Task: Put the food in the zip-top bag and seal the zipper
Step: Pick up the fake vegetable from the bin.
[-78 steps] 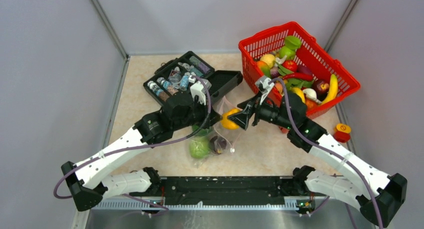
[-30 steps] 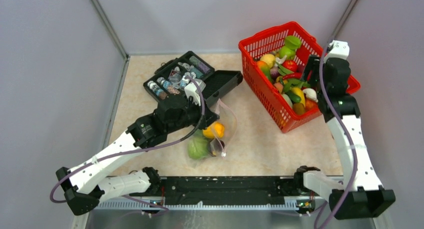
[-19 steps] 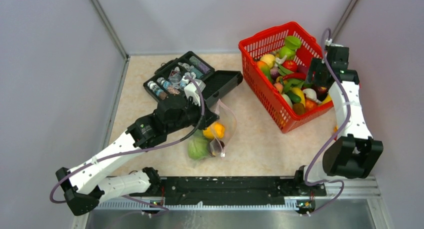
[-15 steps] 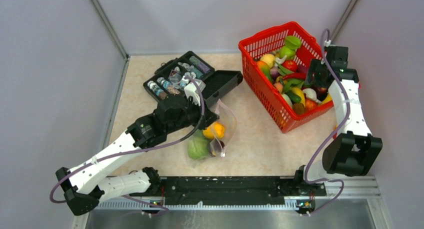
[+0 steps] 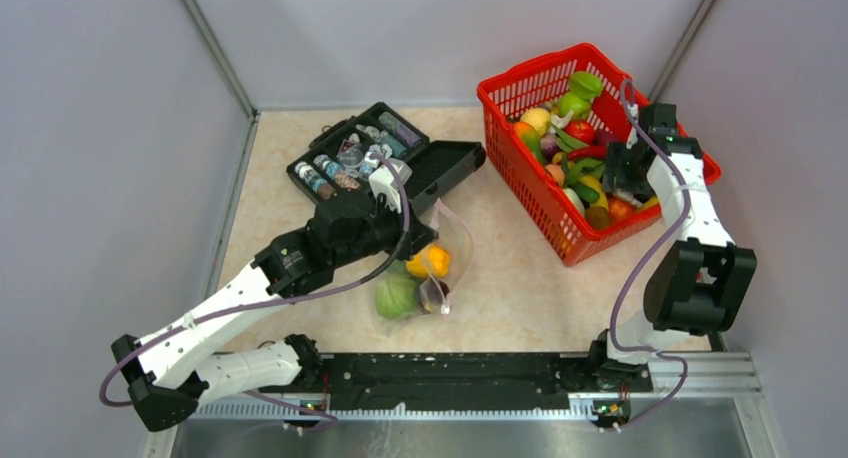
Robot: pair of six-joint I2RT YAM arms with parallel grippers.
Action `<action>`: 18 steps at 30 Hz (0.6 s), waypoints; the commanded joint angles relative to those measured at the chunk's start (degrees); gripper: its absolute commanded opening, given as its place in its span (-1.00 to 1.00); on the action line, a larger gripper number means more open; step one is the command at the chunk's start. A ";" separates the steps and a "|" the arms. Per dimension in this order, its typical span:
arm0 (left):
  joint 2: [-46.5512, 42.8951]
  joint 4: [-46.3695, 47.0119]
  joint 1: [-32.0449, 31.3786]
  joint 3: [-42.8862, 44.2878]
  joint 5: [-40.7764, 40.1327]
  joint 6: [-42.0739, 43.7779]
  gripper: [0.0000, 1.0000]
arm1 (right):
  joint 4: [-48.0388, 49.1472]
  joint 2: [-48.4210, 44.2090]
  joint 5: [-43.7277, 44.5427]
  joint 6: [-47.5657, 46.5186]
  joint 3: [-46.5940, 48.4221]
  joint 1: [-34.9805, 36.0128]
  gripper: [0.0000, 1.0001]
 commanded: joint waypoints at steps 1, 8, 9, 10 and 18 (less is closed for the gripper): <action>-1.73 1.78 -0.09 -0.73 -0.71 1.31 -1.00 | 0.07 2.74 1.53 0.61 -1.37 -0.21 0.27; -1.92 1.49 -0.13 -0.76 -1.76 1.79 -1.00 | 3.50 1.25 -1.07 2.24 -2.71 -0.16 -0.31; -1.84 1.56 -0.09 -0.74 -1.86 1.80 -1.00 | 4.56 0.27 -1.00 2.31 -2.77 -0.21 -0.32; -1.72 1.61 -0.09 -0.66 -1.85 1.81 -1.00 | 5.49 -1.00 -0.88 2.34 -2.92 -0.16 -0.43; 0.04 2.07 -0.09 -0.13 -1.00 1.65 -1.00 | 13.44 -14.27 -5.60 2.83 -7.02 -0.18 -0.83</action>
